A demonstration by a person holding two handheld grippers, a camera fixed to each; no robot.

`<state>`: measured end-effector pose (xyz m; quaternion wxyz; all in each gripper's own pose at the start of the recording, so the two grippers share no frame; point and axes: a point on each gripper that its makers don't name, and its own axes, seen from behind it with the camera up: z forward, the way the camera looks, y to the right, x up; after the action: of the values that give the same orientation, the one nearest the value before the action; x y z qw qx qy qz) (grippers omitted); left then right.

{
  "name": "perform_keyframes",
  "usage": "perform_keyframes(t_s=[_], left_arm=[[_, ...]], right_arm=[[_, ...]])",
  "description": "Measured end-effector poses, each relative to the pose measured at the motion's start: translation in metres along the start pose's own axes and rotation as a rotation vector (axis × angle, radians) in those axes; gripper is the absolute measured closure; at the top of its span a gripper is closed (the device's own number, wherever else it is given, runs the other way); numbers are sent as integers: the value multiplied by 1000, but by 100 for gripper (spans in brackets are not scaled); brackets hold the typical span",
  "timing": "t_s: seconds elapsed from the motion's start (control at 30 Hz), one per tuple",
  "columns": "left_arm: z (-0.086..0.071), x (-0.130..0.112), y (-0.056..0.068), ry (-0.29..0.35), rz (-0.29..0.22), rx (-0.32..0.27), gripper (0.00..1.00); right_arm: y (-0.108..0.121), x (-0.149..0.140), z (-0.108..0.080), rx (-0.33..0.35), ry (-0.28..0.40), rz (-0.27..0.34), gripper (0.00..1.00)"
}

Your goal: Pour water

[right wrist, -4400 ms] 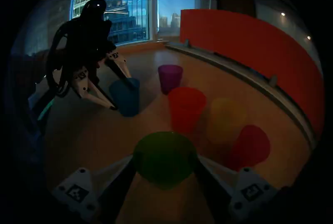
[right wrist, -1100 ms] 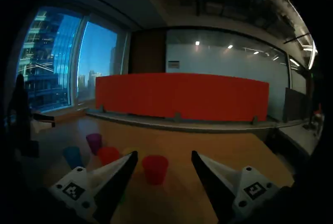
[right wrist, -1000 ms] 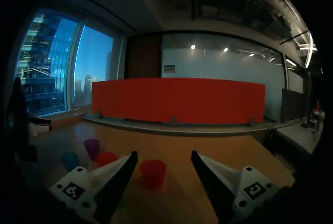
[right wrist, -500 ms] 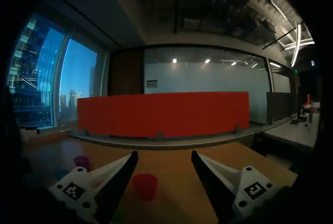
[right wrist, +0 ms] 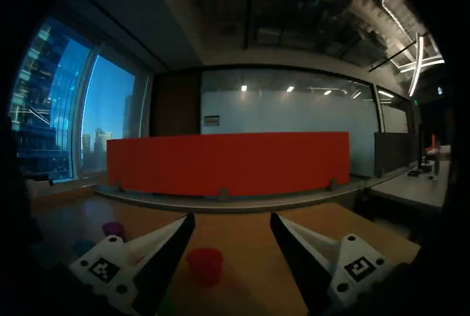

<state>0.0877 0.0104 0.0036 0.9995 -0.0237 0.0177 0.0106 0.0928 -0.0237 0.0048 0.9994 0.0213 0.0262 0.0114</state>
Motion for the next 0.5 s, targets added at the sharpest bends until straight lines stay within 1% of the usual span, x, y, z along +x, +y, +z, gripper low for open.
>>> perform_keyframes(t_s=[0.1,0.3,0.4,0.5], left_arm=[[-1,-6,-4,0,11,14,8],[-4,-16,-12,10,31,44,8],[-5,-21,-17,11,31,57,8],[-4,-28,-20,11,19,67,8]], right_arm=[[-2,1,-1,3,10,-2,1],[-2,-4,-3,9,-2,-3,1],[-5,-5,-4,12,-3,-6,1],[-10,-6,-5,20,-1,-8,1]])
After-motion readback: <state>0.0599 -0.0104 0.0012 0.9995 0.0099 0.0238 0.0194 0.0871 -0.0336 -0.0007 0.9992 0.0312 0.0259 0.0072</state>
